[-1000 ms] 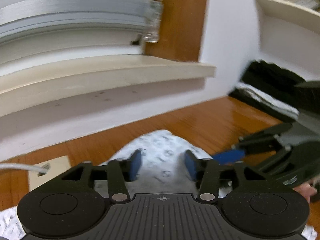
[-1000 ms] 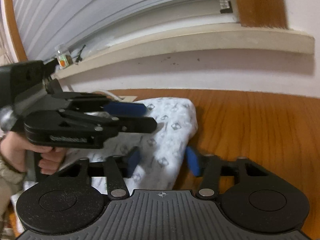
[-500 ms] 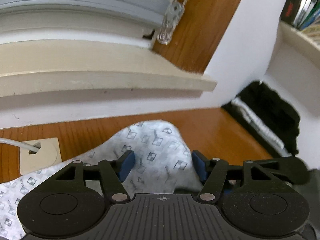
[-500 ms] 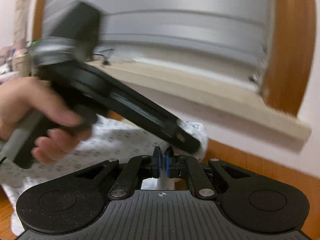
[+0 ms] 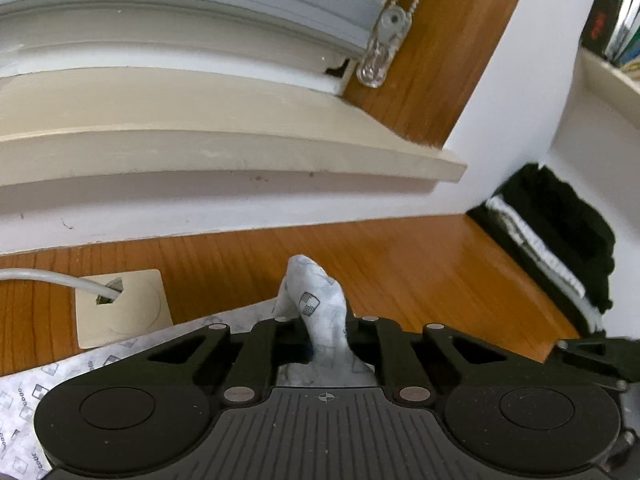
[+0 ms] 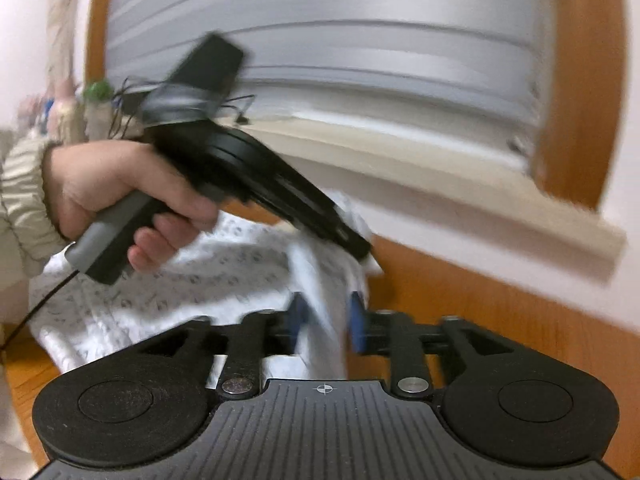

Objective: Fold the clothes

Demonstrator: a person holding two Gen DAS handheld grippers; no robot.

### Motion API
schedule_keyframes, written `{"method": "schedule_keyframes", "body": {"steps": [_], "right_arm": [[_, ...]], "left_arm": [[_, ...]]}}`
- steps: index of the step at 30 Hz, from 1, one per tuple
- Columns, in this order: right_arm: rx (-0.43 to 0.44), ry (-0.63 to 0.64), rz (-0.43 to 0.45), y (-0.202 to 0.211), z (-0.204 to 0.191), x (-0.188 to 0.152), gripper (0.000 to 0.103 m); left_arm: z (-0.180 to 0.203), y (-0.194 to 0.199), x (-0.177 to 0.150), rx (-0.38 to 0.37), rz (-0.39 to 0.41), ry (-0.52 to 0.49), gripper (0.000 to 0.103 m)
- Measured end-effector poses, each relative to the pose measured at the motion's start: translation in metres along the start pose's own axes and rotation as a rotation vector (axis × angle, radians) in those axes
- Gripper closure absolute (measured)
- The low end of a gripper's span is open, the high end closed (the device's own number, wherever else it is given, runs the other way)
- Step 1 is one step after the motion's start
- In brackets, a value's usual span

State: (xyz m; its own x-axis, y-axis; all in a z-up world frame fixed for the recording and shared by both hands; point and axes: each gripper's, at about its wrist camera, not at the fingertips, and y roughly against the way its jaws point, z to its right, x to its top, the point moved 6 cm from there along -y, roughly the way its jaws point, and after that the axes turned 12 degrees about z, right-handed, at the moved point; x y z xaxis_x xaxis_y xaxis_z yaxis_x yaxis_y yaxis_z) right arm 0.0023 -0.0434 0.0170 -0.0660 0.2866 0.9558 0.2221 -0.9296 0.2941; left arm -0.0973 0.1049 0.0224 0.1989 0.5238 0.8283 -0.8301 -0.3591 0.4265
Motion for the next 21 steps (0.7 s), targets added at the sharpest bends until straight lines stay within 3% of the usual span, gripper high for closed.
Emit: {"method": "schedule_keyframes", "body": {"steps": [4, 12, 14, 17, 21], "right_arm": [[0.060, -0.173, -0.039, 0.006, 0.024, -0.020, 0.058], [0.134, -0.274, -0.132, 0.019, 0.015, -0.047, 0.060], [0.158, -0.285, -0.142, 0.017, 0.014, -0.048, 0.094], [0.120, -0.237, -0.111, 0.028, 0.012, -0.045, 0.095], [0.016, -0.187, -0.021, 0.078, 0.039, -0.008, 0.095]], "left_arm": [[0.002, 0.000, 0.008, -0.013, 0.021, 0.010, 0.092], [0.017, -0.005, 0.017, -0.010, 0.057, -0.015, 0.095], [0.021, -0.007, 0.020, -0.011, 0.070, -0.018, 0.095], [0.035, -0.012, 0.032, -0.037, 0.090, 0.000, 0.095], [0.078, -0.018, 0.059, -0.110, 0.125, -0.007, 0.096]]}}
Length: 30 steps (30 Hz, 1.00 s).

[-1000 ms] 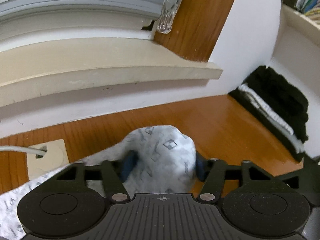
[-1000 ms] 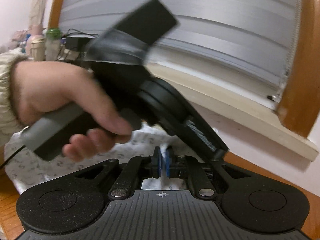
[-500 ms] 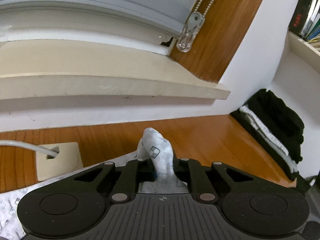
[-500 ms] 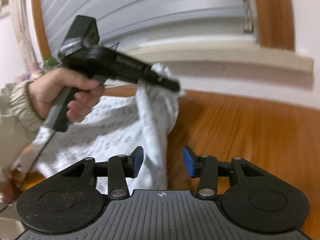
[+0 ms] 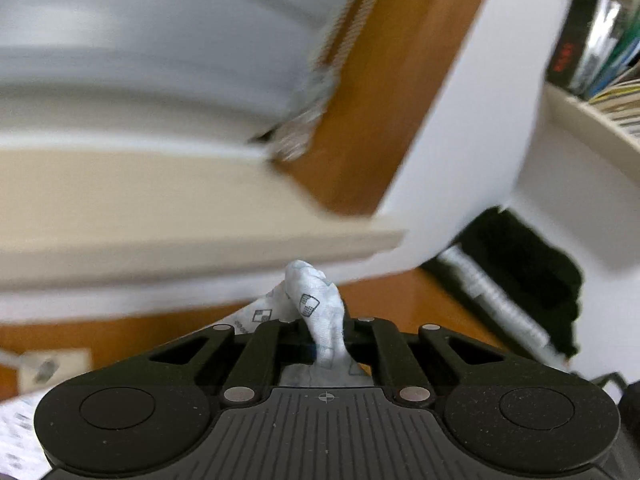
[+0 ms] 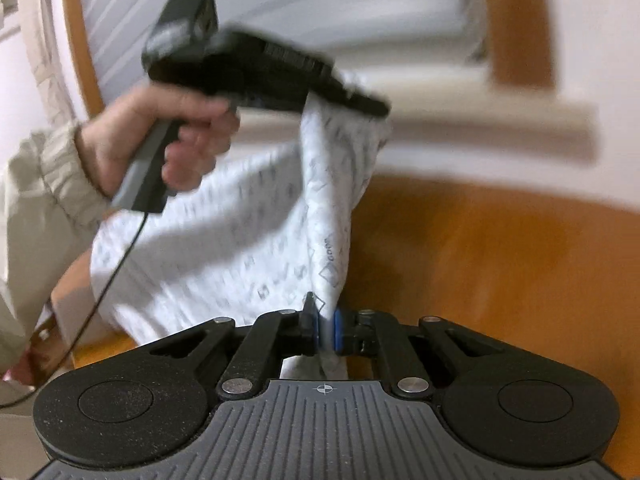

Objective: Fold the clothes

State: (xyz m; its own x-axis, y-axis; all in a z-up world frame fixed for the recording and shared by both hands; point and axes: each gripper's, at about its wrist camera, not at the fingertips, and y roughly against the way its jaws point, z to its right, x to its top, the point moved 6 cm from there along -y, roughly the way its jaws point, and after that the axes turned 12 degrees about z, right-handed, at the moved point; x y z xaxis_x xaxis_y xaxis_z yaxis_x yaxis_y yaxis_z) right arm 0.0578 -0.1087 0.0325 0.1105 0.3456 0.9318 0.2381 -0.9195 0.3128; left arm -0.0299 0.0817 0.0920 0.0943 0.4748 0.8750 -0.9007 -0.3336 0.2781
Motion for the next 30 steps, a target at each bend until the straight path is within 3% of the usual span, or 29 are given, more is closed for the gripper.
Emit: {"method": "schedule_keyframes", "body": {"steps": [3, 9, 13, 16, 20, 23, 30], "right_arm": [[-0.122, 0.062, 0.068, 0.058, 0.026, 0.044, 0.095], [-0.452, 0.257, 0.172, 0.191, 0.056, 0.159, 0.096], [-0.594, 0.380, 0.237, 0.258, 0.032, 0.232, 0.096], [-0.604, 0.431, 0.283, 0.278, 0.001, 0.264, 0.096], [-0.533, 0.461, 0.253, 0.248, -0.027, 0.257, 0.096], [-0.422, 0.465, 0.157, 0.194, -0.047, 0.222, 0.096], [-0.019, 0.424, -0.107, 0.012, -0.139, 0.082, 0.096]], "left_arm": [[0.053, -0.018, 0.034, -0.092, 0.036, 0.007, 0.096], [0.194, -0.056, 0.125, -0.317, 0.121, 0.027, 0.096], [0.264, -0.049, 0.178, -0.434, 0.195, 0.027, 0.096], [0.281, -0.036, 0.195, -0.484, 0.225, 0.046, 0.096], [0.251, -0.032, 0.177, -0.475, 0.208, 0.072, 0.096], [0.193, -0.026, 0.145, -0.420, 0.147, 0.066, 0.096], [-0.029, 0.025, 0.020, -0.147, -0.037, 0.105, 0.096]]}}
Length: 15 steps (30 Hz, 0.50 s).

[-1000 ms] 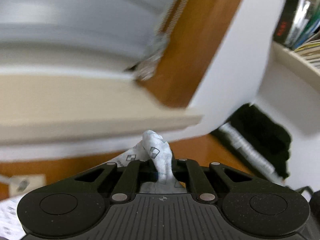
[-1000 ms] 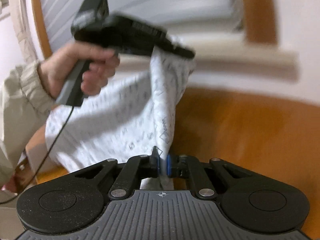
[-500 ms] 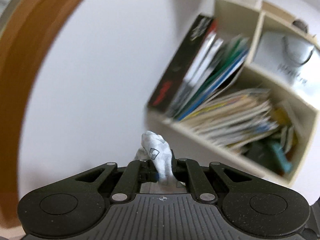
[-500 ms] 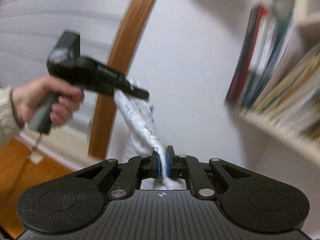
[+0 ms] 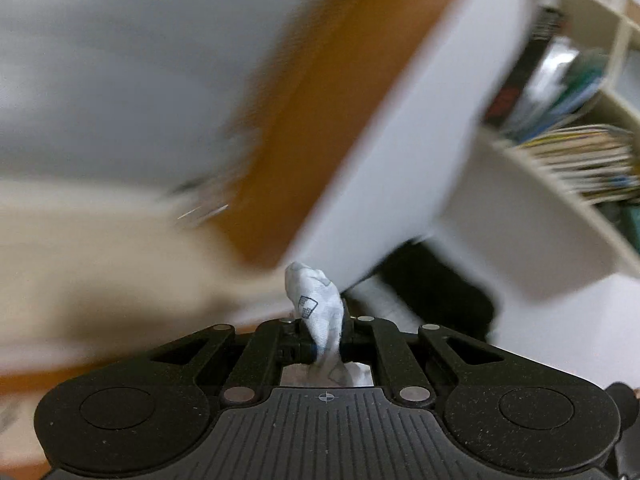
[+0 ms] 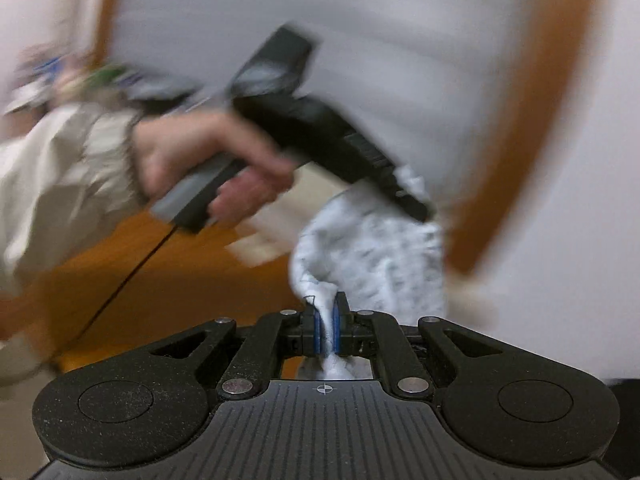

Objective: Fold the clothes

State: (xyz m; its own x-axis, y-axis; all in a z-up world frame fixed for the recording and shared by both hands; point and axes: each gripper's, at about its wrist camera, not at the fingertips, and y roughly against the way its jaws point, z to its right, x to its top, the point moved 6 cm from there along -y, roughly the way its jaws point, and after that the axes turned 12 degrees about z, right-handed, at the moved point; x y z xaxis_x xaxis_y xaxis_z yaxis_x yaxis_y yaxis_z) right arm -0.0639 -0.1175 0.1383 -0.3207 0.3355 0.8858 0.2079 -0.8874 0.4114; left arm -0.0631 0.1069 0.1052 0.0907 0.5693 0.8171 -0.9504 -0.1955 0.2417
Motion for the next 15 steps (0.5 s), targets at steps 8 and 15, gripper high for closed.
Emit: {"method": "schedule_keyframes", "body": {"steps": [8, 15], "right_arm": [[0.335, 0.016, -0.061, -0.133, -0.150, -0.008, 0.095], [0.413, -0.048, -0.001, -0.138, -0.179, 0.004, 0.055]], "left_arm": [[-0.133, 0.113, -0.046, 0.225, -0.049, 0.051, 0.095], [-0.171, 0.169, -0.054, 0.344, -0.055, 0.017, 0.072]]}}
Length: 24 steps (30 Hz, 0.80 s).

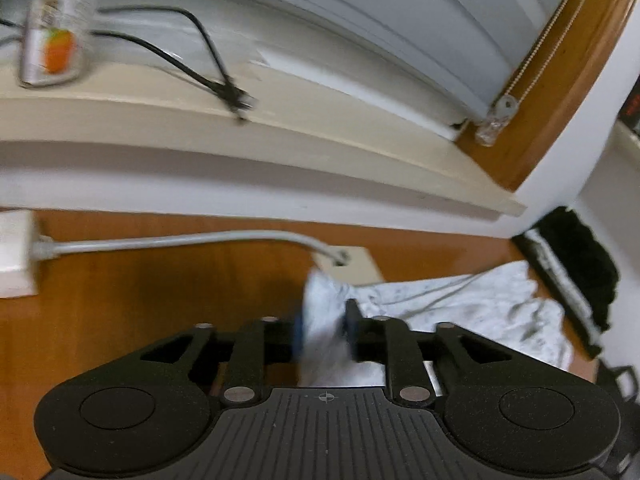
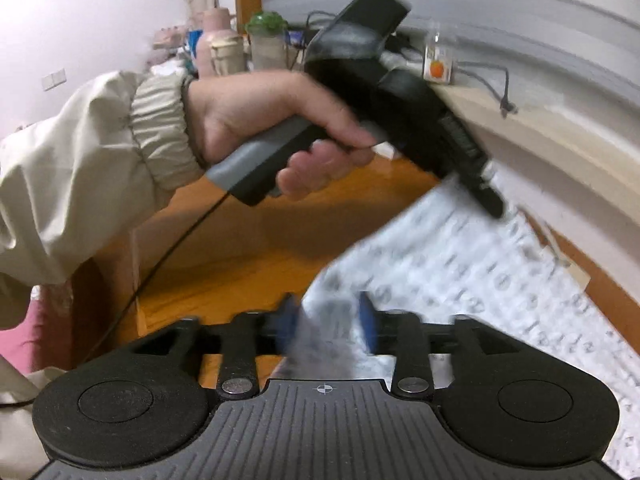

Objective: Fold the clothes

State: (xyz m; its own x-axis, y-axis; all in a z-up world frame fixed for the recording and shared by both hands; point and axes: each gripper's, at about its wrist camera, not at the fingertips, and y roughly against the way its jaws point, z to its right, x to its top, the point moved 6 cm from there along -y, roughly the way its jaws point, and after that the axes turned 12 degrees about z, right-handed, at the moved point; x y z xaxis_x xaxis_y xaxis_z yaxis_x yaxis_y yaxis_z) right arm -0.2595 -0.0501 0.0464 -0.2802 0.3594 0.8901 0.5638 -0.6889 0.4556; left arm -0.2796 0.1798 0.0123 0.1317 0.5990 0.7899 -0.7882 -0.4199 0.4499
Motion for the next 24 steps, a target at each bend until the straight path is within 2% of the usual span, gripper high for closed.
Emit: {"method": "schedule_keyframes", "body": {"steps": [4, 6, 9, 14, 21, 24], "right_arm": [[-0.070, -0.060, 0.030, 0.030, 0.053, -0.008, 0.053], [-0.145, -0.095, 0.034, 0.054, 0.086, -0.026, 0.053], [-0.279, -0.141, 0.046, 0.095, 0.138, -0.053, 0.053], [-0.469, -0.228, 0.035, 0.154, 0.204, -0.107, 0.053], [-0.605, -0.279, 0.070, 0.206, 0.224, -0.155, 0.053], [-0.609, -0.287, 0.076, 0.209, 0.228, -0.167, 0.053]], "left_arm": [[0.000, 0.024, 0.006, 0.044, 0.060, -0.065, 0.048], [-0.004, 0.040, 0.007, 0.081, 0.098, -0.104, 0.042], [0.004, 0.048, 0.003, 0.087, 0.118, -0.134, 0.039], [0.041, 0.055, -0.031, 0.060, 0.125, -0.246, 0.038], [0.101, 0.077, -0.094, 0.033, 0.147, -0.378, 0.033], [0.118, 0.091, -0.111, 0.075, 0.171, -0.425, 0.027]]}}
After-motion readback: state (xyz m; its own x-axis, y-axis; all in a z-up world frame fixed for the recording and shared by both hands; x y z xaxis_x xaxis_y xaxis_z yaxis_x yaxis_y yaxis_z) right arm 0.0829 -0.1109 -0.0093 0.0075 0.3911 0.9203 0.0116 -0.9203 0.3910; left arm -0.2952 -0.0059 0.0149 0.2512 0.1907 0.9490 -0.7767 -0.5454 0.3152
